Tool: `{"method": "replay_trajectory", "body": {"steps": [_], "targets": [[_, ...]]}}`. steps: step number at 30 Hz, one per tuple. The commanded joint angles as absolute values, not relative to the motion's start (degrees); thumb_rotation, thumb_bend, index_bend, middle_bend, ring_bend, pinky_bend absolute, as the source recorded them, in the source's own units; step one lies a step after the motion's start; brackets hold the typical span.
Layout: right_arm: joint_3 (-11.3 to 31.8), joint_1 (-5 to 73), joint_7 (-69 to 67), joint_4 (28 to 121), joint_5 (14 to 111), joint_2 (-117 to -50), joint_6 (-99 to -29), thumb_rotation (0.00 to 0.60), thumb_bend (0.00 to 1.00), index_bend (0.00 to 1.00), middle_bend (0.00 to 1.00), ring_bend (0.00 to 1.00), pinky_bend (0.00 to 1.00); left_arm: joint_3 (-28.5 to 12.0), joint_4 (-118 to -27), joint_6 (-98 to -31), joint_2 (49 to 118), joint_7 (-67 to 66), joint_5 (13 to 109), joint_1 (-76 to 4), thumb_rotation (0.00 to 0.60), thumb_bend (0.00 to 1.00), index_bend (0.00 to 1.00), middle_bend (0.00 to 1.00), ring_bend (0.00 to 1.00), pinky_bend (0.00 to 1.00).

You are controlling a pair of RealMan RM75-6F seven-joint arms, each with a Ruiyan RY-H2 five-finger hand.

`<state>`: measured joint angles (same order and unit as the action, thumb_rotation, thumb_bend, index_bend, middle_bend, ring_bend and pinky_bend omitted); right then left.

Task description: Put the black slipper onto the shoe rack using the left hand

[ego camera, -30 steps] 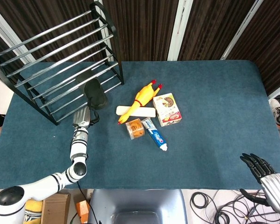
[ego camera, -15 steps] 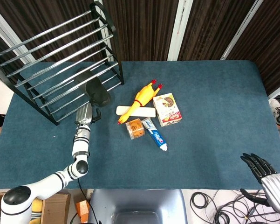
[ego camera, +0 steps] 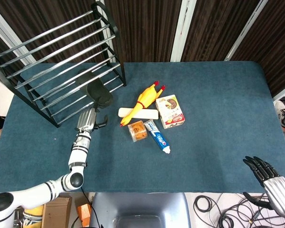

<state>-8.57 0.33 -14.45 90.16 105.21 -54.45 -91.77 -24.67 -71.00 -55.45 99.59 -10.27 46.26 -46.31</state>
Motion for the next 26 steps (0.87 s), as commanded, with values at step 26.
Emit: {"method": "replay_trajectory", "body": {"steps": [26], "targets": [[-7.7,1.4,-6.0,93.8,102.8,-56.5,-86.8,0.6,0.16,0.0,0.06,0.03,0.15,12.1,-87.5,-96.9,66.6,-0.5,99.3,-2.8,0.6,0.4,0.0,0.0,0.0,0.09]]}}
